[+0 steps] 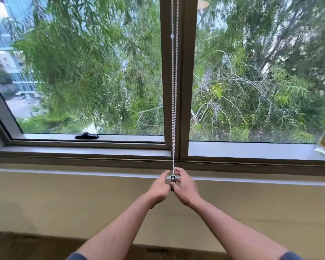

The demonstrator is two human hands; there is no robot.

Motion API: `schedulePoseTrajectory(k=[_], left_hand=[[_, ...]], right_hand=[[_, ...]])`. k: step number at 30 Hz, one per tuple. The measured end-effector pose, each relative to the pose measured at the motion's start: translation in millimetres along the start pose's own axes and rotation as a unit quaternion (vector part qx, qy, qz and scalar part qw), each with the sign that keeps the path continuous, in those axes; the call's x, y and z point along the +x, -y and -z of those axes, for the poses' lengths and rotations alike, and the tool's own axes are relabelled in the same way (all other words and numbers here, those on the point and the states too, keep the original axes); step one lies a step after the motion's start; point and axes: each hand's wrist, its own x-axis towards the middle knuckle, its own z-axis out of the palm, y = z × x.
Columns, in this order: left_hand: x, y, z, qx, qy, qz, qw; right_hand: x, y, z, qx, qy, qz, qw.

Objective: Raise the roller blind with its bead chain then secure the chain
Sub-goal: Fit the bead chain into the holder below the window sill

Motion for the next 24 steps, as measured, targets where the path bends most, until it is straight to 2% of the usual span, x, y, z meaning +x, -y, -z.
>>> schedulePoseTrajectory(k=[11,18,24], left_hand=[[7.2,8.7,7.4,0.102,0.046,-0.034,0.993],[20.3,15.9,8.5,0.099,0.048,-0.042,0.993],[20.0,14.3,8.9,0.089,0.047,-0.047,0.994]], right_hand=[[3.4,-0.9,-7.1,-0.068,0.050,-0.038,0.996],[0.3,-6.9,-20.3,-0.056,0.041,-0.056,0.996],[2.0,-8.9,-24.1,-0.060,0.039,-0.036,0.997]])
